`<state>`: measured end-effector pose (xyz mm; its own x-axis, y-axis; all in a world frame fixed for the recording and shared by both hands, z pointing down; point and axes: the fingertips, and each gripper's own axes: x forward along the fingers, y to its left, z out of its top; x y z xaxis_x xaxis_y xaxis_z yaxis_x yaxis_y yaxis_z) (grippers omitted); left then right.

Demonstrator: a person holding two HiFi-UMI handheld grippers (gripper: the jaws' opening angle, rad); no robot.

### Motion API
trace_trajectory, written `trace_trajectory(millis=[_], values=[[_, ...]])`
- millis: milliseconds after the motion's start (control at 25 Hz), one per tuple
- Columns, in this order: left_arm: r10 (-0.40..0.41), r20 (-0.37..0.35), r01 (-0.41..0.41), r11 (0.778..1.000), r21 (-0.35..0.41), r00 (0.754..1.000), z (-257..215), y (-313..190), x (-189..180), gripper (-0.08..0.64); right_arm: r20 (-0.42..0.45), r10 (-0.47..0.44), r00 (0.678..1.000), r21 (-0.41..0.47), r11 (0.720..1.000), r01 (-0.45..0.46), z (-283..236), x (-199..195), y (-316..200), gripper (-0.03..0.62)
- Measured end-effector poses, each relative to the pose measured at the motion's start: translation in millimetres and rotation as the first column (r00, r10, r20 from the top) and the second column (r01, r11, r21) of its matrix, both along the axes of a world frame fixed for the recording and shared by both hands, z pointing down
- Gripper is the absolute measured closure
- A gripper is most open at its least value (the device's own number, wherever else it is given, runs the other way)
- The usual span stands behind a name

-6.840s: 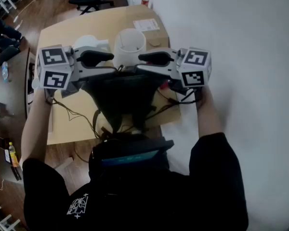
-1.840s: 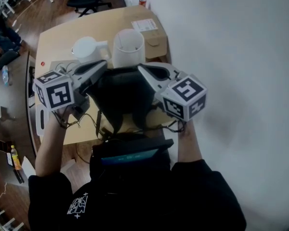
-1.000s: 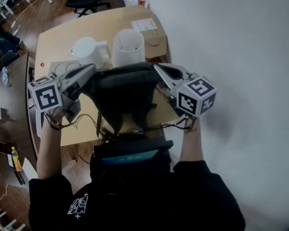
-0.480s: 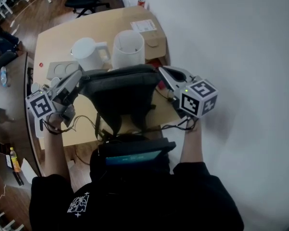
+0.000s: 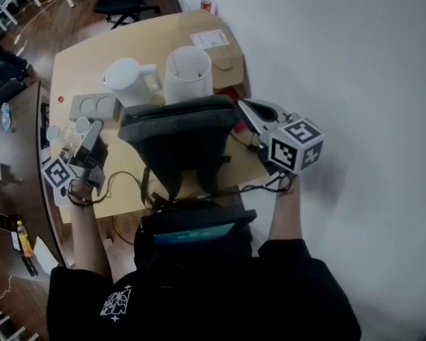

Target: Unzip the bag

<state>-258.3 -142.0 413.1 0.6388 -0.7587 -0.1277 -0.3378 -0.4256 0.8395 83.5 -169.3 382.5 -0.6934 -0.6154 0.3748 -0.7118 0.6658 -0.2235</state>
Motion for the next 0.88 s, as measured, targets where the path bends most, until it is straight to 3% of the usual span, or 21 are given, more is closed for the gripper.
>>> trace_trajectory(millis=[200, 360, 440, 520, 640, 720, 800, 880], values=[[0.044, 0.055, -0.046, 0.998, 0.037, 0.998, -9.2, 0.7, 24.9, 0.563, 0.042, -0.009, 0.999, -0.011, 1.0, 0.009, 4.0, 2.1, 3.5, 0.566], [0.065, 0.166, -0.076, 0.995, 0.062, 0.984, -9.8, 3.2, 42.6, 0.563, 0.097, -0.024, 0.995, 0.044, 0.999, 0.02, -0.9, 3.6, 5.8, 0.556], [0.044, 0.227, -0.06, 0.996, 0.064, 0.973, -8.7, 3.8, 46.3, 0.556, 0.181, -0.012, 0.983, 0.079, 0.997, -0.002, -13.2, 8.8, 6.0, 0.482], [0.012, 0.289, -0.043, 0.994, 0.101, 0.957, -20.6, 2.8, 49.8, 0.511, 0.225, -0.016, 0.974, 0.1, 0.995, -0.006, -26.1, 12.6, 5.4, 0.482], [-0.004, 0.315, -0.044, 0.989, 0.144, 0.949, -35.6, 4.6, 56.1, 0.511, 0.19, -0.059, 0.98, 0.13, 0.991, 0.034, -35.1, 4.4, 5.9, 0.482], [-0.02, 0.371, -0.051, 0.982, 0.18, 0.928, -45.9, 4.2, 63.7, 0.511, 0.167, -0.084, 0.982, 0.14, 0.988, 0.06, -35.7, -6.2, 8.3, 0.485], [-0.039, 0.43, -0.06, 0.975, 0.214, 0.902, -53.4, 3.4, 71.8, 0.511, 0.137, -0.098, 0.986, 0.157, 0.985, 0.076, -34.6, -16.1, 10.1, 0.568], [-0.042, 0.454, -0.071, 0.971, 0.23, 0.89, -57.8, 4.1, 79.3, 0.511, 0.108, -0.122, 0.987, 0.166, 0.981, 0.103, -31.4, -24.8, 13.4, 0.568]])
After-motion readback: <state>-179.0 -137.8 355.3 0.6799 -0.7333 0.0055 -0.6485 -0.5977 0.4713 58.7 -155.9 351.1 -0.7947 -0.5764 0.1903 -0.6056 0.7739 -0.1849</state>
